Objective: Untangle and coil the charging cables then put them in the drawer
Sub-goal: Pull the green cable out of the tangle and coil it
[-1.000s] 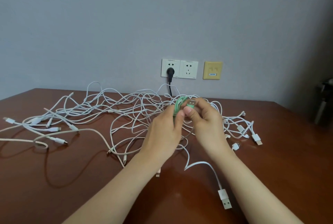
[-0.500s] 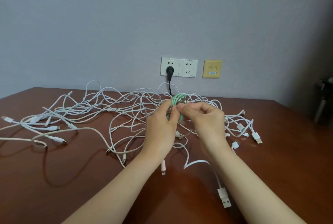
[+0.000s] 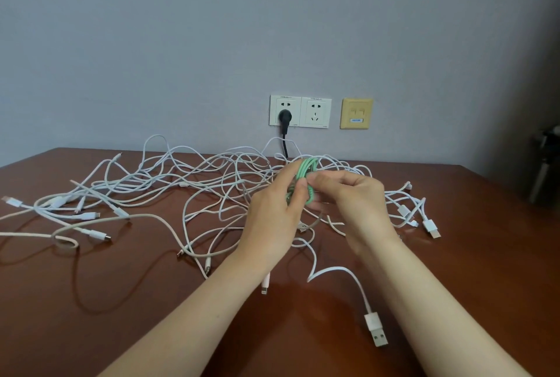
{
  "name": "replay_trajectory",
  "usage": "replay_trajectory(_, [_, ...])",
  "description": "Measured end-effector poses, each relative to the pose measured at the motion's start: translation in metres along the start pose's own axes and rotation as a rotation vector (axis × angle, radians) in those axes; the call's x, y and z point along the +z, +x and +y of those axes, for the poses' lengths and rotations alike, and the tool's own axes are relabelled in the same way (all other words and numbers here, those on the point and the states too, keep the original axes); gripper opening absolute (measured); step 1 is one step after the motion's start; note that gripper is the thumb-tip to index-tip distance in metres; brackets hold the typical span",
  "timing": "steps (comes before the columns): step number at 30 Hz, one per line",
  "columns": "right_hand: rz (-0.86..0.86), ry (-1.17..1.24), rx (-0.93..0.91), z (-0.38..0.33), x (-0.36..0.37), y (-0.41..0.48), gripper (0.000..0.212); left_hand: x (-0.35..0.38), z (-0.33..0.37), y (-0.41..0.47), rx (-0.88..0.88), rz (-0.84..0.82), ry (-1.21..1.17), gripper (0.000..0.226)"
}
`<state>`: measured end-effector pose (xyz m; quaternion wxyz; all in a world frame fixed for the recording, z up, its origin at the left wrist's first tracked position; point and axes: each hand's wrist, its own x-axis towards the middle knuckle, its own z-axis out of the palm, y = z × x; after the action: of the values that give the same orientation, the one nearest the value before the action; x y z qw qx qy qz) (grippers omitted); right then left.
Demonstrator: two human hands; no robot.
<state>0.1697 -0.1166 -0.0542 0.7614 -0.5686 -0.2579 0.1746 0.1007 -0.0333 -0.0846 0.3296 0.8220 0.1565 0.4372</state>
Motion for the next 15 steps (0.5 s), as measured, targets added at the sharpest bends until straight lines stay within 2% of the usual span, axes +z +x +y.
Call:
replay_trajectory(6, [-0.080, 0.084, 0.124, -0.005, -0.009, 0.003, 0.005, 0.000, -0.001, -0.001, 0.013, -0.038, -0.030, 0.035])
replay_trajectory(8, [-0.078, 0.057, 0.096, -0.004, -0.009, 0.002, 0.002, 0.001, -0.003, -0.001, 0.002, -0.062, -0.036, 0.034])
replay_trajectory(11, [-0.038, -0.060, 0.005, 0.001, -0.008, 0.002, 0.009, 0.004, -0.007, -0.002, -0.005, -0.109, -0.067, 0.032])
replay_trajectory(15, [0.035, -0.035, -0.014, 0.012, -0.003, 0.006, 0.010, 0.009, -0.008, -0.004, -0.093, -0.088, -0.255, 0.033])
